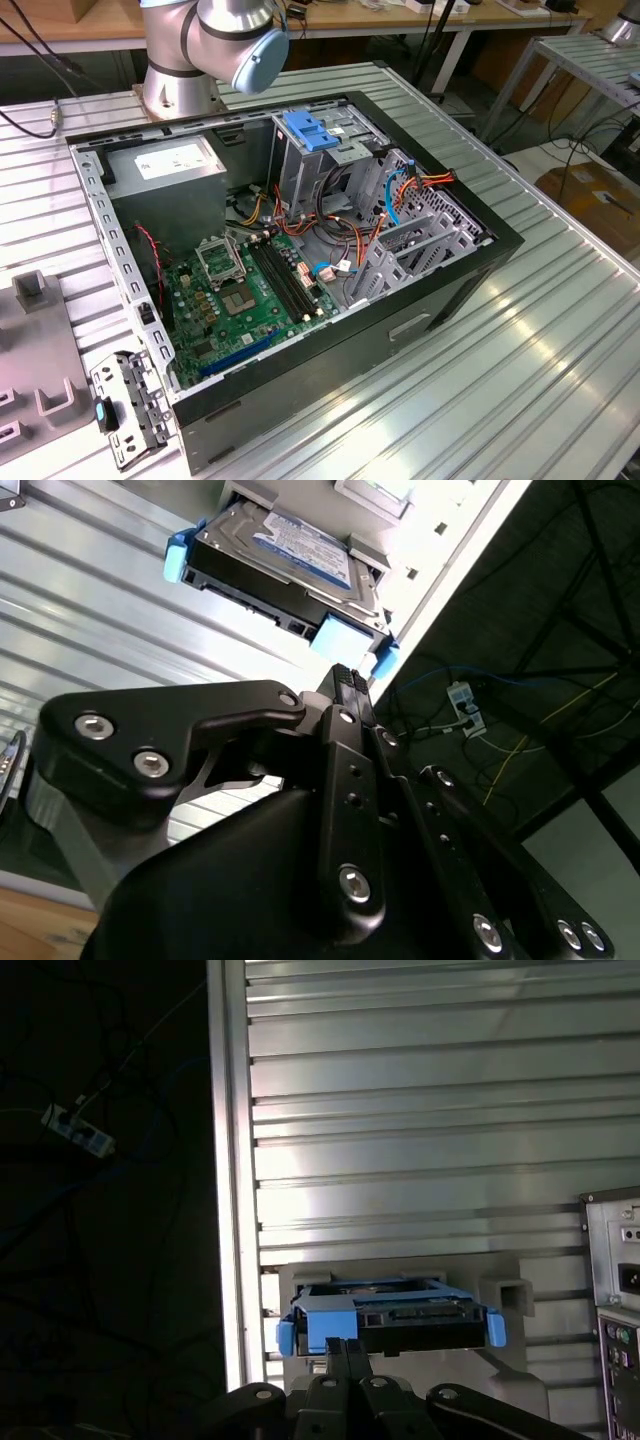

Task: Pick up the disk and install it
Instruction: 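Pick up the disk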

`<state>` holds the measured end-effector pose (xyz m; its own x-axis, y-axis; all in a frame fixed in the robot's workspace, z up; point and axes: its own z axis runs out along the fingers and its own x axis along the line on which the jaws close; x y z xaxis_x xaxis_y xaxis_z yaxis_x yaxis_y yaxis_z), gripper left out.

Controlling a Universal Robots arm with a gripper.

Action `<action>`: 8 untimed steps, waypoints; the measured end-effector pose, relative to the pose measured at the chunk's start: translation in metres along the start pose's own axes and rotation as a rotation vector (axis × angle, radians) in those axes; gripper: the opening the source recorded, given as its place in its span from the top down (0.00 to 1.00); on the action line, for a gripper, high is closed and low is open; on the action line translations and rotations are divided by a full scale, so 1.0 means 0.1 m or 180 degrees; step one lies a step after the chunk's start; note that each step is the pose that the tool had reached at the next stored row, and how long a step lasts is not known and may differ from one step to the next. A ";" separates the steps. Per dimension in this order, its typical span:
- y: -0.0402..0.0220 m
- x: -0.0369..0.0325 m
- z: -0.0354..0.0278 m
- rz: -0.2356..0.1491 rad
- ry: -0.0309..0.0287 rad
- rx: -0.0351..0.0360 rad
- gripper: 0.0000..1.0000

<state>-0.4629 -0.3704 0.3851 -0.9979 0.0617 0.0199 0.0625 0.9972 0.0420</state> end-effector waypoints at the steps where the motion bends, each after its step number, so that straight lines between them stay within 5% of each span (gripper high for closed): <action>1: 0.000 0.000 0.001 -0.0039 0.0001 0.0001 0.89; 8: 0.000 0.000 0.000 -0.0413 0.0017 0.0008 0.89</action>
<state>-0.4629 -0.3704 0.3851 -0.9975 -0.0680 0.0199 -0.0671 0.9969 0.0421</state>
